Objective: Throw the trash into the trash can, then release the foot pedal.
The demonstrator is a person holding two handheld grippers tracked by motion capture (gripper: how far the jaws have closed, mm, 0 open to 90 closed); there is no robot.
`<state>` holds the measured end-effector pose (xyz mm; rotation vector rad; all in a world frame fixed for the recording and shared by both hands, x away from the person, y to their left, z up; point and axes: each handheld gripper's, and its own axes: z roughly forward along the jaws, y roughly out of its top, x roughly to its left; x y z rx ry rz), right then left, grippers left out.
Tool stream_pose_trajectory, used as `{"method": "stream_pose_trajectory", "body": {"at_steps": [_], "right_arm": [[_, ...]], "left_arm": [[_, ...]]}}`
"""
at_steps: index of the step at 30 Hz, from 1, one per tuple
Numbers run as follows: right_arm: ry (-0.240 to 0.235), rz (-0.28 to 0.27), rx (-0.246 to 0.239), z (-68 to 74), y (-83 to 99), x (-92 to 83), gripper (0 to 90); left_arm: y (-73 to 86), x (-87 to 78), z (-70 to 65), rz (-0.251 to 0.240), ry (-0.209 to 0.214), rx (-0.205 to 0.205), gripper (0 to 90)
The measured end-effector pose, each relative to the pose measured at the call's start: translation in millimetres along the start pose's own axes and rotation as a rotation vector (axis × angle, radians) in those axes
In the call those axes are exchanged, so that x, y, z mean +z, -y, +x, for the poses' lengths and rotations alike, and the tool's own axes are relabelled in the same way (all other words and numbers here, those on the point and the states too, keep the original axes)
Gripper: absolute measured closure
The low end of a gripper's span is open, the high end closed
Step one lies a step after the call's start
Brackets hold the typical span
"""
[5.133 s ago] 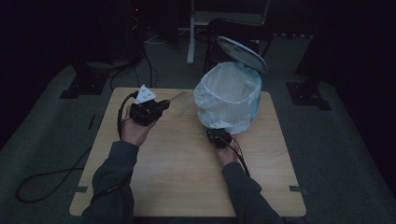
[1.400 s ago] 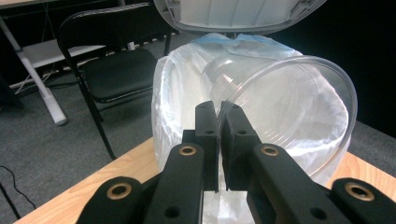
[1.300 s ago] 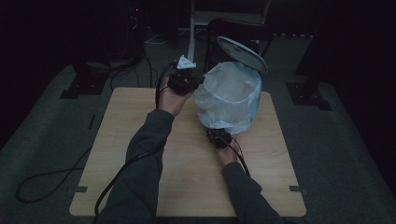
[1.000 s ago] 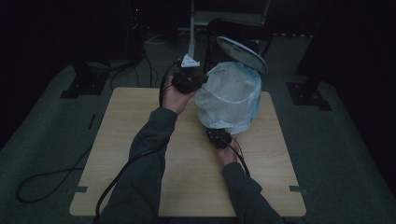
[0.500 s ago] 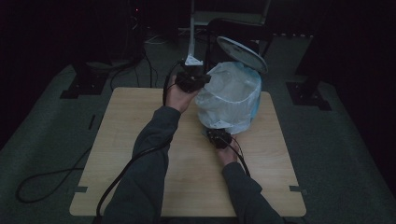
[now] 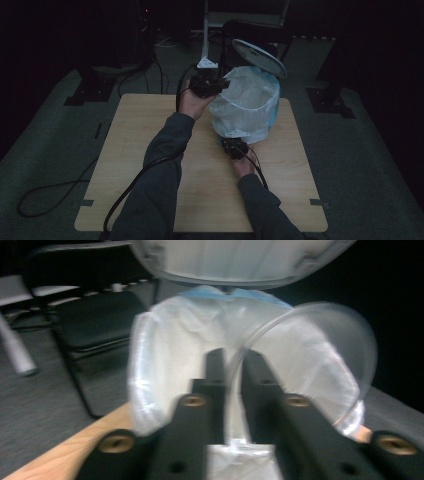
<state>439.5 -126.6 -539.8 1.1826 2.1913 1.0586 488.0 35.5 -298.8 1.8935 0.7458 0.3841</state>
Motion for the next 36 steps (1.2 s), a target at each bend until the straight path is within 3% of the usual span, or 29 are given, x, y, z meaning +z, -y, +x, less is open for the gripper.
{"method": "stream_pose_trajectory", "body": {"at_steps": [2,6,15,25,36], "right_arm": [[0.000,0.000,0.000,-0.1,0.0,0.0,90.0],[-0.001,-0.001,0.000,-0.3,0.0,0.0,90.0],[-0.001,-0.003,0.001,-0.4,0.4,0.1,90.0],[-0.001,-0.002,-0.004,-0.3,0.4,-0.1,90.0],[0.002,-0.002,-0.003,0.1,0.3,-0.1,90.0]], "left_arm": [[1.9,-0.9,1.2,-0.003,-0.008,0.002,66.8],[2.2,-8.0,5.3,-0.024,-0.013,-0.018,63.9],[5.5,-40.9,5.9,-0.046,-0.075,0.026,61.6],[33.9,-74.8,23.5,-0.044,-0.143,0.001,60.4],[67.9,-87.0,23.1,-0.019,-0.171,-0.001,58.2]]}}
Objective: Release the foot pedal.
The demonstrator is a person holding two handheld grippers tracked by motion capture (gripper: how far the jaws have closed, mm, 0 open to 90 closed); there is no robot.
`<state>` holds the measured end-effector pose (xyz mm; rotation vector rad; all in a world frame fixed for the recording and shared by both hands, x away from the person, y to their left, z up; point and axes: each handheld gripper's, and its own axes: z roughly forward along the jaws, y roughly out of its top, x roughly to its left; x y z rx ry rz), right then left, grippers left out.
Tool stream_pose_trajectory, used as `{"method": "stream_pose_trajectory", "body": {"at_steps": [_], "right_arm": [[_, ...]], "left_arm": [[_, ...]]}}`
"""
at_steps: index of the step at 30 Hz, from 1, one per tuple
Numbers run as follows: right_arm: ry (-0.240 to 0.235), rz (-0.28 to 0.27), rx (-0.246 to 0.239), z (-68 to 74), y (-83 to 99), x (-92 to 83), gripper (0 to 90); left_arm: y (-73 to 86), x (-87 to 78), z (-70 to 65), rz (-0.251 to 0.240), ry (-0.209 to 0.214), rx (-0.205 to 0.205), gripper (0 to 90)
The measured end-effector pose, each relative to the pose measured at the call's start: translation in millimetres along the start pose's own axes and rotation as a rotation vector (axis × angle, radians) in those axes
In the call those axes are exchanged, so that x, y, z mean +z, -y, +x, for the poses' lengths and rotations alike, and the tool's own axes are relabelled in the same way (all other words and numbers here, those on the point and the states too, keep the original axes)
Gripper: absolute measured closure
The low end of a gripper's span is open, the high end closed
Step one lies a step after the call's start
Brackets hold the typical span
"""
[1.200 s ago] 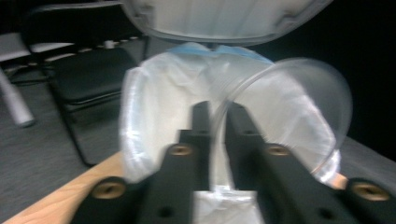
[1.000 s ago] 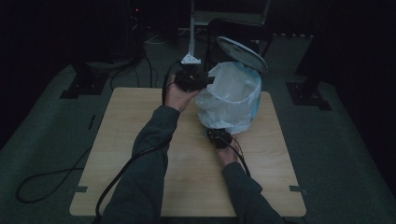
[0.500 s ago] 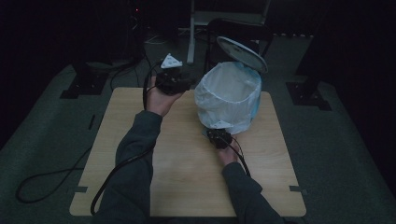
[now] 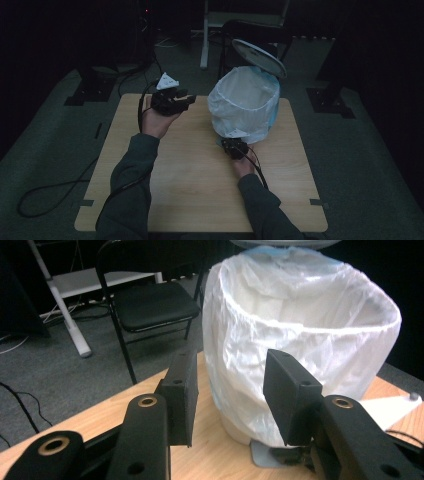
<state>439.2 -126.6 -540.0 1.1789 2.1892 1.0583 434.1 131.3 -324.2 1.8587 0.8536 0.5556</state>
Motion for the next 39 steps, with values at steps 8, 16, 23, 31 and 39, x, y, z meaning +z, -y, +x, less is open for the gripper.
{"method": "stream_pose_trajectory", "body": {"at_steps": [8,16,23,31,39], "right_arm": [[-0.003,-0.002,-0.004,-0.8,-0.3,0.1,90.0],[0.001,-0.003,-0.012,-0.6,-0.7,0.2,90.0],[0.005,0.000,-0.012,0.2,-1.3,0.1,90.0],[0.011,0.004,-0.010,0.8,-1.4,-0.5,90.0],[0.027,-0.006,-0.015,1.9,-3.2,-6.4,90.0]], "left_arm": [[26.9,-0.7,-0.3,0.028,-0.009,-0.013,57.3],[59.8,4.5,12.4,0.078,-0.030,-0.074,57.2],[88.2,8.4,22.7,0.128,-0.051,-0.114,57.2],[120.8,10.3,27.8,0.171,-0.067,-0.155,57.2],[152.2,6.1,27.8,0.211,-0.082,-0.181,57.2]]}}
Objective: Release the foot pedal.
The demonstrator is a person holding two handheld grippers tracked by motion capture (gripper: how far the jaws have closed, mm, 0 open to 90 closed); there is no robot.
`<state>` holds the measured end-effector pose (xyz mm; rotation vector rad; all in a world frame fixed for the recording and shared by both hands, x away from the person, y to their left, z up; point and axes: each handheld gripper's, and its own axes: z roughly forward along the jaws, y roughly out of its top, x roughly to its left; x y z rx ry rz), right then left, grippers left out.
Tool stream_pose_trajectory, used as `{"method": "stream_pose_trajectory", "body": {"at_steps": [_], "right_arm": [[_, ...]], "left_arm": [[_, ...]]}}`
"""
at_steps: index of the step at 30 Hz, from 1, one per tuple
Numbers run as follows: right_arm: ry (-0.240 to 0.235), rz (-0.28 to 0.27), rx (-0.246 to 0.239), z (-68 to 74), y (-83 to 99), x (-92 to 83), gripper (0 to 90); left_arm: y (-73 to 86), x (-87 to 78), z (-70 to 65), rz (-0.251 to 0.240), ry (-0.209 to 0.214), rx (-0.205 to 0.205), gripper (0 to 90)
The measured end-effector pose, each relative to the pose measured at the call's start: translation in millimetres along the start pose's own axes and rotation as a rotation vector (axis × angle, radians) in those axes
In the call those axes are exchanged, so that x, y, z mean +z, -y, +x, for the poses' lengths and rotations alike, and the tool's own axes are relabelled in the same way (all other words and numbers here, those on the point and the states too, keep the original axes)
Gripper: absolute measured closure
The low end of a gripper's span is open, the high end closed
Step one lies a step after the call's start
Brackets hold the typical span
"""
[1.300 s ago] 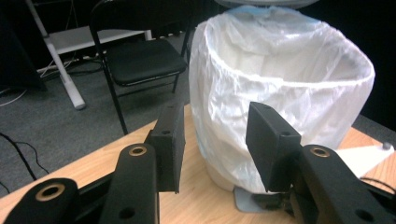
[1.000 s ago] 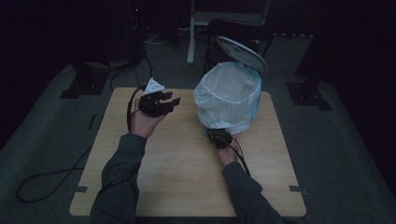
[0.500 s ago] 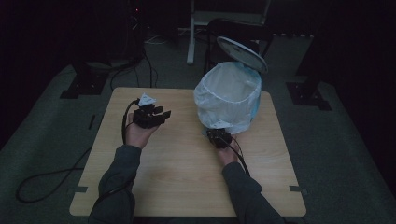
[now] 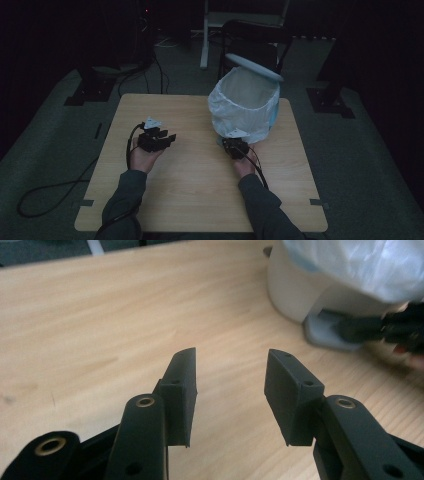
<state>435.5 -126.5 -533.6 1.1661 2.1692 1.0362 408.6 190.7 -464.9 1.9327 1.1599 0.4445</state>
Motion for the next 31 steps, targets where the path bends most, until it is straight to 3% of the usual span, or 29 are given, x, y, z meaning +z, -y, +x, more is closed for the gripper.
{"method": "stream_pose_trajectory", "body": {"at_steps": [4,8,13,17,24,28,31], "right_arm": [[0.006,-0.031,0.001,-0.4,-3.4,-6.1,90.0],[0.006,-0.026,-0.003,-0.8,-3.9,-8.6,90.0],[-0.019,-0.050,-0.019,3.2,-1.3,-21.0,90.0],[-0.047,-0.066,0.006,2.4,7.7,-35.8,90.0],[-0.067,-0.024,-0.026,2.2,32.9,-57.0,90.0],[-0.047,0.006,-0.022,-8.2,49.8,-72.1,90.0],[-0.014,0.021,0.019,-23.8,58.1,-84.4,90.0]], "left_arm": [[14.6,-0.6,3.3,0.010,-0.004,-0.028,57.1],[25.5,-3.0,6.2,0.012,-0.010,-0.045,57.1],[37.9,-6.6,8.2,0.011,-0.024,-0.059,56.8],[48.3,-8.1,8.3,0.015,-0.035,-0.064,56.4],[64.7,-11.2,8.0,0.022,-0.042,-0.076,55.7],[71.6,-13.5,8.6,0.022,-0.046,-0.088,55.5],[74.0,-14.0,9.1,0.021,-0.048,-0.091,55.4]]}}
